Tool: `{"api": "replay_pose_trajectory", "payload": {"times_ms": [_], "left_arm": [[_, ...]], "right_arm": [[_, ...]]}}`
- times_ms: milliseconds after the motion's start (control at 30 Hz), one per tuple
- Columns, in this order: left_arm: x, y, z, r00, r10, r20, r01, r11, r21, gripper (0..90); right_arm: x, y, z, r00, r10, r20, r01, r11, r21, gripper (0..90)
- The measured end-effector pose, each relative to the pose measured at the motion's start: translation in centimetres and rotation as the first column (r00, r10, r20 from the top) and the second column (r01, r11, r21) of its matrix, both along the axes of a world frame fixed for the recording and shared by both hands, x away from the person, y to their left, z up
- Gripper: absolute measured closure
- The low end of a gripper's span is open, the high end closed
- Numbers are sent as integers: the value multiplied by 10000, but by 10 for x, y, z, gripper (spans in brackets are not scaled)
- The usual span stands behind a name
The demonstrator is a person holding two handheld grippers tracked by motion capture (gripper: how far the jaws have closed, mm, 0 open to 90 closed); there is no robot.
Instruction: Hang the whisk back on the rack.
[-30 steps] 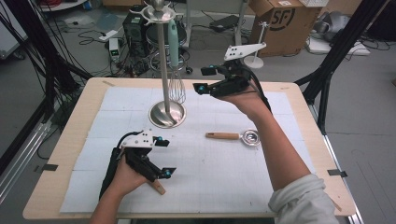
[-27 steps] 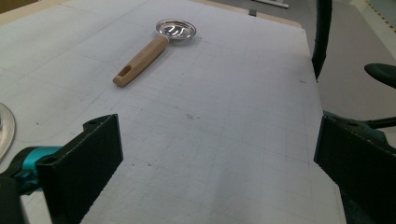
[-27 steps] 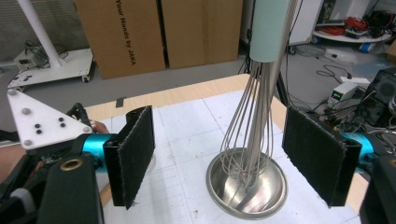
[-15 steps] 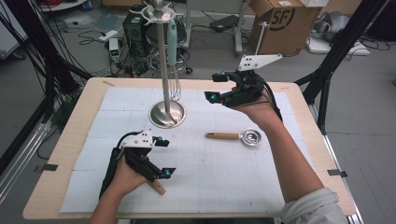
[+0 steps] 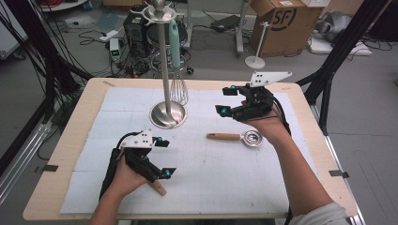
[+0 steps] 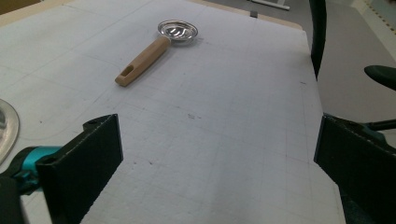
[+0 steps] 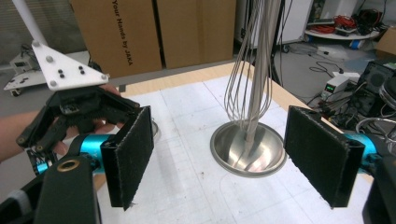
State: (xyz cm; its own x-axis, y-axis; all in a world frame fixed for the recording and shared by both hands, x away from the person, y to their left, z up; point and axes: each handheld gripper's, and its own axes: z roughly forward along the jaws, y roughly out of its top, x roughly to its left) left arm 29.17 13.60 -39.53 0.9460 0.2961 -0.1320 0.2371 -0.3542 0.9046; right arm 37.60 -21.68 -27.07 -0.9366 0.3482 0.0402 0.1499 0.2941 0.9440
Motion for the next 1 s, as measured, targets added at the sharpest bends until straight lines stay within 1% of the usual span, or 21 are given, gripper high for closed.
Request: {"api": "replay_pose_trajectory", "payload": {"times_ms": [67,267,367,600,633,700,767,833,900,1000], "left_arm": [[0,1,0,10000,20,-6,-20,10000,-21,17],[0,3,0,10000,59,-19,-59,10000,-48,17],[0,4,0,10000,80,-8,-80,9999,-62,17],[1,4,2,9999,112,25,-112,9999,-128,17],[1,3,2,9999,119,8,-119,9998,-168,17],[2,3,1,9999,105,-9,-106,9998,-157,17],[3,1,0,9999,101,-45,-101,9999,-53,17],[3,1,0,10000,60,-59,-60,10000,-55,17],[3,1,0,9999,140,-89,-141,9999,-82,17],[4,1,-1,9999,117,-80,-118,9999,-65,17]], "right_arm": [[-1,-1,-3,10000,28,-34,-28,10000,60,237],[-4,-3,-8,10000,25,-71,-25,10000,42,237],[-6,-3,-10,9999,5,-126,-3,9999,139,237],[-10,-3,-16,9999,92,-128,-92,9999,58,230],[-11,-3,-17,9997,115,-197,-113,9999,90,229],[-13,-4,-19,9998,157,-130,-157,9999,27,230],[-13,-6,-21,9998,114,-131,-114,9999,10,229],[-13,-8,-22,9998,73,-173,-74,10000,-32,228],[-13,-10,-24,9996,24,-277,-23,10000,18,227],[-13,-11,-26,9995,-28,-314,30,10000,62,224]]}}
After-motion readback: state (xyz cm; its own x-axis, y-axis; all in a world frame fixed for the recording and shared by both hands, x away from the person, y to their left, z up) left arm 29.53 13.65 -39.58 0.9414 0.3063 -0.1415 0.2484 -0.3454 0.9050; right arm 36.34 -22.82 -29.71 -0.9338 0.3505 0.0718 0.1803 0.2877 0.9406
